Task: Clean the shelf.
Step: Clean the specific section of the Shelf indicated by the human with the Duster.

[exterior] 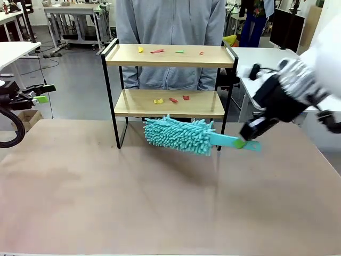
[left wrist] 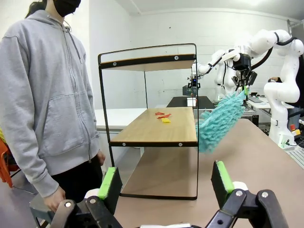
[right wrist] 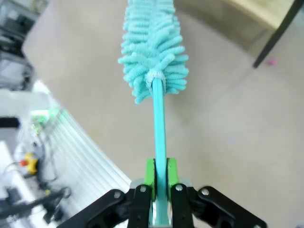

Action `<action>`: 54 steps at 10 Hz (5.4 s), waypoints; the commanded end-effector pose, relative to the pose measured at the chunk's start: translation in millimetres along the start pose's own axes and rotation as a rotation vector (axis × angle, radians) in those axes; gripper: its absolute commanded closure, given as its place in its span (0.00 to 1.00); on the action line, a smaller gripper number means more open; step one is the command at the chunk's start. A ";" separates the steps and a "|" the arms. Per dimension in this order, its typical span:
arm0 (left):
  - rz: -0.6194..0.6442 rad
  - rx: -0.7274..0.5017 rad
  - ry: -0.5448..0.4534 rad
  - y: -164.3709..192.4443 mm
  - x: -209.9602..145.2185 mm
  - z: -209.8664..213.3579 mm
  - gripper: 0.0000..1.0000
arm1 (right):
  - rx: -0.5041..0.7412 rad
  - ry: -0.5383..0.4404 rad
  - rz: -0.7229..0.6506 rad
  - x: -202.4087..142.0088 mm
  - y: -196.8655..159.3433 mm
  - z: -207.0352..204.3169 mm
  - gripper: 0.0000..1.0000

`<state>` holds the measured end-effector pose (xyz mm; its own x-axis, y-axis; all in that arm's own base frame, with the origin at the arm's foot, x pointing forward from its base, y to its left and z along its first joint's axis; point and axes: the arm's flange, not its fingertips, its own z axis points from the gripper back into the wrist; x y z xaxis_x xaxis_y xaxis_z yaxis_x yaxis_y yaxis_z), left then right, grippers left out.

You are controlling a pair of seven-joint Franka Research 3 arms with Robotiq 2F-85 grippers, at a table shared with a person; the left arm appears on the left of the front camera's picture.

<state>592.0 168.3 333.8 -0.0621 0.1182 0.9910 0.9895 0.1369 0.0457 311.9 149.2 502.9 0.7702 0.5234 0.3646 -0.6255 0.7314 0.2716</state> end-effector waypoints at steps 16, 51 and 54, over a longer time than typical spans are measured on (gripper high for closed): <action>-0.003 -0.001 0.000 -1.0 3.2 -1.5 0.00 | 0.080 0.141 0.175 -100.3 -16.6 86.4 0.87; -0.003 -0.001 0.000 -1.0 3.2 -1.5 0.00 | -0.011 -0.289 0.098 13.5 168.2 142.4 0.87; -0.003 -0.001 0.000 -1.0 3.2 -1.5 0.00 | -0.124 -0.448 -0.164 91.1 220.0 136.5 0.87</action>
<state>592.0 168.2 333.7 -0.0620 0.1183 0.9910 0.9895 0.1368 0.0456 204.3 276.6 706.9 0.6820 0.2894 0.6716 -0.5806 0.7727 0.2566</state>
